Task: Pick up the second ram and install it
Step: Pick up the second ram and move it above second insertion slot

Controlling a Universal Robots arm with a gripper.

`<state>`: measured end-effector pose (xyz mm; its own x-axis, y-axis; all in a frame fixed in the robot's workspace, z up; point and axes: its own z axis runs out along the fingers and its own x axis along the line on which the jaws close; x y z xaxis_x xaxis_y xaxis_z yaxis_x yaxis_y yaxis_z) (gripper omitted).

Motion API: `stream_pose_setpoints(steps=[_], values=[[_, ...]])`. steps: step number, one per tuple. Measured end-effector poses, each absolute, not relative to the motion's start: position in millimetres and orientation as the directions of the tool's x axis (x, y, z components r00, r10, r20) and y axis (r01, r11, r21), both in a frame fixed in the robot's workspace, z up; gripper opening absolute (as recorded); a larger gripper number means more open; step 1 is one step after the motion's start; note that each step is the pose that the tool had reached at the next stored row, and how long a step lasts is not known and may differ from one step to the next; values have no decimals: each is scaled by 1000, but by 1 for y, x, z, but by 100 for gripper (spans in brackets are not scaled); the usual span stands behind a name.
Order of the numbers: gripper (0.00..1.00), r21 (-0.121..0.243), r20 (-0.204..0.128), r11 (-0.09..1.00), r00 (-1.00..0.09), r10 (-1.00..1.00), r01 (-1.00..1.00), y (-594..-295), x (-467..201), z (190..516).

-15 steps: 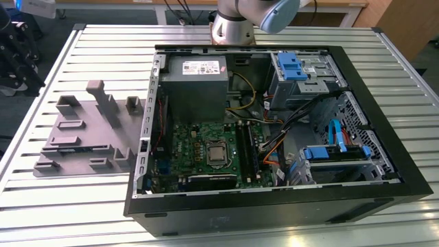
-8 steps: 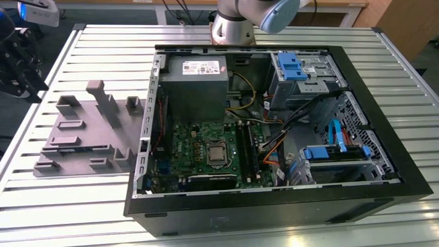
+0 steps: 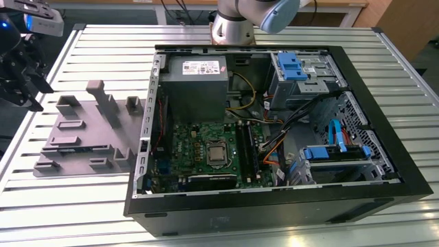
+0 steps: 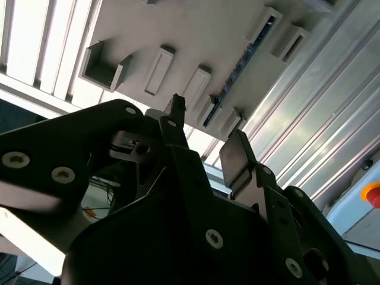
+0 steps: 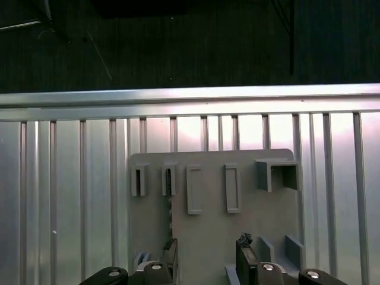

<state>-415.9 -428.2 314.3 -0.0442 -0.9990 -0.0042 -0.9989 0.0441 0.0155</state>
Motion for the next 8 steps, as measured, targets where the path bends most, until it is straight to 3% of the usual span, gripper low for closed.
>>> stream_pose_setpoints(steps=[1,8], values=[[51,15,-4,44,-45,-999,-999,-428,-416,312],[51,16,-4,44,-44,-999,-999,-431,-416,300]])
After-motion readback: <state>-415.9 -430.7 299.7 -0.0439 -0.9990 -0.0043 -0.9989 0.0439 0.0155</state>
